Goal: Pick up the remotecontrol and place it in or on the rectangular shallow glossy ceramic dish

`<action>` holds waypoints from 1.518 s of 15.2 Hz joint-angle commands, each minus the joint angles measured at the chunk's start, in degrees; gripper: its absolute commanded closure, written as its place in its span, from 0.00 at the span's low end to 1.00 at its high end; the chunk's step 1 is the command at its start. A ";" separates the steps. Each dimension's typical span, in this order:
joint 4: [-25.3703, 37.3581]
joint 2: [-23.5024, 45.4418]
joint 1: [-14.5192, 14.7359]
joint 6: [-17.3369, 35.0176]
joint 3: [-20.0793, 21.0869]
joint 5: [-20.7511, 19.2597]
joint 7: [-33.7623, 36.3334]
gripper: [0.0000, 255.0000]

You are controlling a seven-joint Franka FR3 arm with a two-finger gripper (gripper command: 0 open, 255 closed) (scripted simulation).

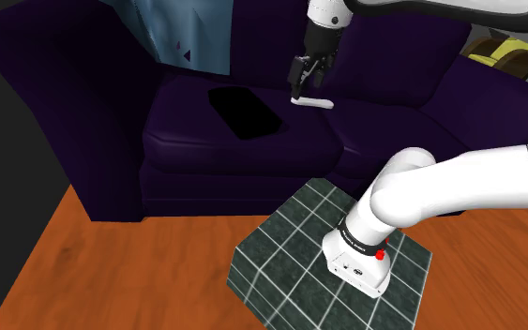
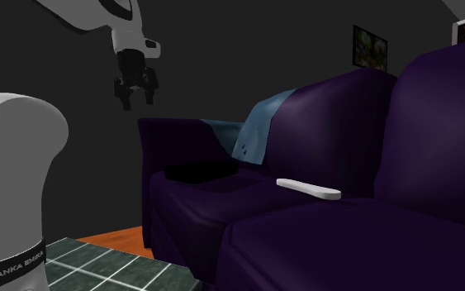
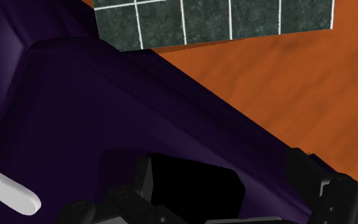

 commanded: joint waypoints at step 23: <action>2.78 17.38 0.47 19.14 -37.42 -13.84 -52.02 0.00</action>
